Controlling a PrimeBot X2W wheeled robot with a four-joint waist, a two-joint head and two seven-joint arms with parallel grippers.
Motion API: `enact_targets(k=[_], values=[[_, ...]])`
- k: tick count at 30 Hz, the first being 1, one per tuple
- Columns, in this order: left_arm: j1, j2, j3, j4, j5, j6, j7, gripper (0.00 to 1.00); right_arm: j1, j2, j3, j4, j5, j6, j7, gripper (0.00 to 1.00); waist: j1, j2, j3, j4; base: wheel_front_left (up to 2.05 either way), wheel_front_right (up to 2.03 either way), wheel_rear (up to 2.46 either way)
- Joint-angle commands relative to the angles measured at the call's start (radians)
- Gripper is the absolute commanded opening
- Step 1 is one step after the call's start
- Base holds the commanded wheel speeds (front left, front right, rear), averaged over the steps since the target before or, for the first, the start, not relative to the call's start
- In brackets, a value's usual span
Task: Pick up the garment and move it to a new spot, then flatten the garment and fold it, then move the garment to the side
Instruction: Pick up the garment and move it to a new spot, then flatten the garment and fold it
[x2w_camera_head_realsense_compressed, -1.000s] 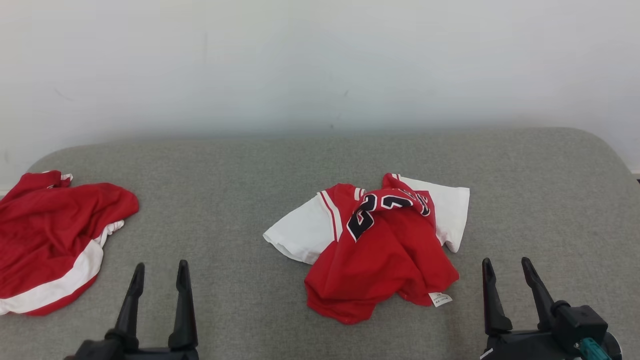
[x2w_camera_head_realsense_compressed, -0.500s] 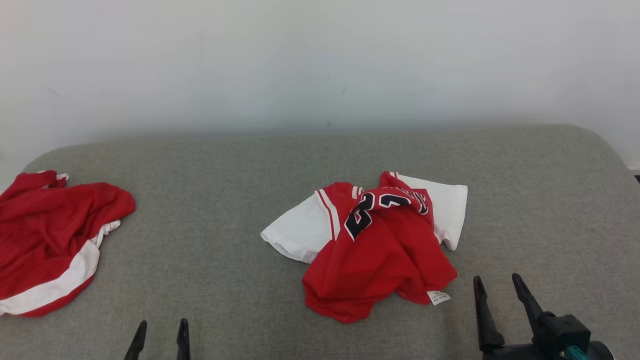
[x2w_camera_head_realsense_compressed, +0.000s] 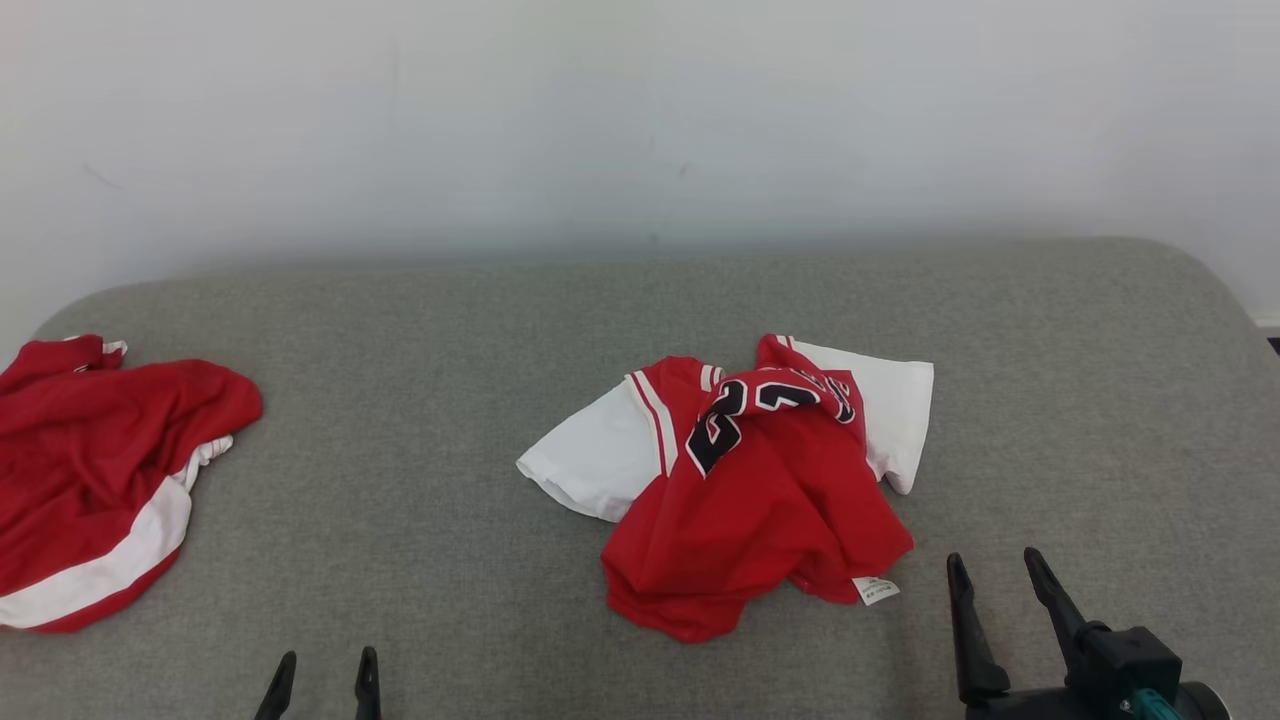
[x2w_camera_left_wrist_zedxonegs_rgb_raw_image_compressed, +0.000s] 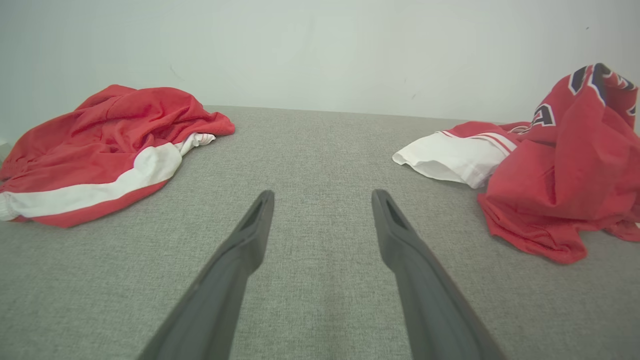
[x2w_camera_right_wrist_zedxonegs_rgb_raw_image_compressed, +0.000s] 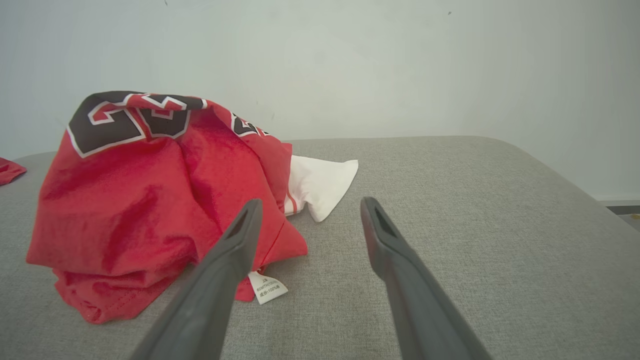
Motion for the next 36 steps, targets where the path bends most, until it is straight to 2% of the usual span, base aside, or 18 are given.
enact_targets(k=[1,26,32,36], values=[[-0.011,-0.001,0.0,0.002,0.004,-0.002,-0.003,1.0,0.006,0.001,0.004,-0.004,0.003,0.003,0.0,1.0,0.0,-0.0001,0.0,0.0,0.0,0.0,0.0],[-0.018,0.003,0.006,-0.016,0.02,-0.01,-0.003,1.0,-0.001,0.001,0.021,-0.012,0.021,0.003,-0.003,1.0,0.0,-0.0001,-0.005,-0.023,0.0,0.0,0.0],[-0.025,0.002,0.009,0.0,-0.008,-0.011,-0.003,1.0,-0.005,0.001,0.03,-0.01,0.025,0.003,-0.002,1.0,0.0,-0.0001,-0.003,-0.039,0.0,0.0,0.0],[-0.078,0.029,0.013,0.004,-0.035,-0.012,0.032,1.0,-0.009,0.001,0.038,-0.011,0.03,0.003,-0.002,1.0,0.0,-0.0001,-0.002,-0.064,0.0,0.0,0.0]])
